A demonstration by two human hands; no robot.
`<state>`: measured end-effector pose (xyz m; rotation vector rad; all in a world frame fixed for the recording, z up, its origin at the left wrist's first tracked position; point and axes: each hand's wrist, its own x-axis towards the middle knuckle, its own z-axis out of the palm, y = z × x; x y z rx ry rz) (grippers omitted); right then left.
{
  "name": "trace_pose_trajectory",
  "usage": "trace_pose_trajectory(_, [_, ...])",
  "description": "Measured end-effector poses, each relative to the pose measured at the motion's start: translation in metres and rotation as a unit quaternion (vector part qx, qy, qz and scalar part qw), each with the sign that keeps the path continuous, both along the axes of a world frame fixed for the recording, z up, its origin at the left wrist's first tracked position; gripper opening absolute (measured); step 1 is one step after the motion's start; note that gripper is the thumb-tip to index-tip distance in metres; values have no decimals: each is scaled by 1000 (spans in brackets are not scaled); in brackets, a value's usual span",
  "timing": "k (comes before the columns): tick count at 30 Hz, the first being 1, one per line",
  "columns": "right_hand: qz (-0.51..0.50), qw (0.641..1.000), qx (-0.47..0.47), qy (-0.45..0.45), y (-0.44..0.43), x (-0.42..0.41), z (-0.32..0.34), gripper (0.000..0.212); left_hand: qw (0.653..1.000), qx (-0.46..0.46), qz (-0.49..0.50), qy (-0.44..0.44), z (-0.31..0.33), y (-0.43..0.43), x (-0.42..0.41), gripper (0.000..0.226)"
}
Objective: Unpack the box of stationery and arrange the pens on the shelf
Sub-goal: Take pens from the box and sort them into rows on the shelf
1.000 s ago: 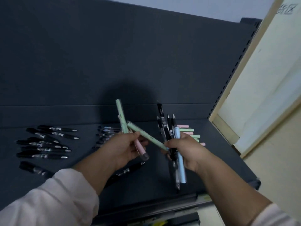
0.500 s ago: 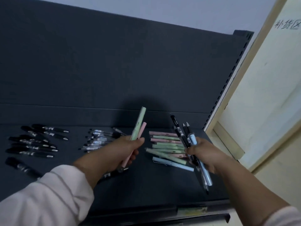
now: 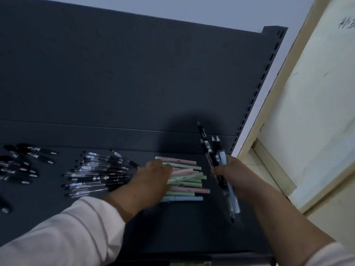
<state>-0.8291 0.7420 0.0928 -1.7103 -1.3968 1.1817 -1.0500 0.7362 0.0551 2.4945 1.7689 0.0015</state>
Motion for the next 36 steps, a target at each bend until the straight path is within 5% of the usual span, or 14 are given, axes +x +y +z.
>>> trace_pose_trajectory(6, [67,992,-50,96,11,1,-1,12,999,-2,-4,-51,-7,5,6,69])
trace_pose_trajectory(9, [94,980,-92,147,14,-3,-2,13,975,-21,51,-217,2,5,4,68])
trace_pose_trajectory(10, [104,977,-102,156,15,-5,-3,14,940,-60,91,-322,8,6,4,66])
trace_pose_trajectory(12, [126,969,-122,172,16,-12,-3,16,818,-160,165,-528,23,7,5,53])
trace_pose_trajectory(14, [155,961,-136,184,16,-22,0,18,705,-241,205,-635,35,7,4,33])
trace_pose_trajectory(18, [208,949,-139,193,15,-48,2,18,605,-284,237,-705,39,1,-1,8])
trace_pose_trajectory(20, [220,946,-137,196,15,-60,2,17,572,-270,262,-729,37,0,-7,14])
trace_pose_trajectory(36, [211,963,-123,114,19,-187,4,7,499,-129,395,-761,29,-42,-139,7])
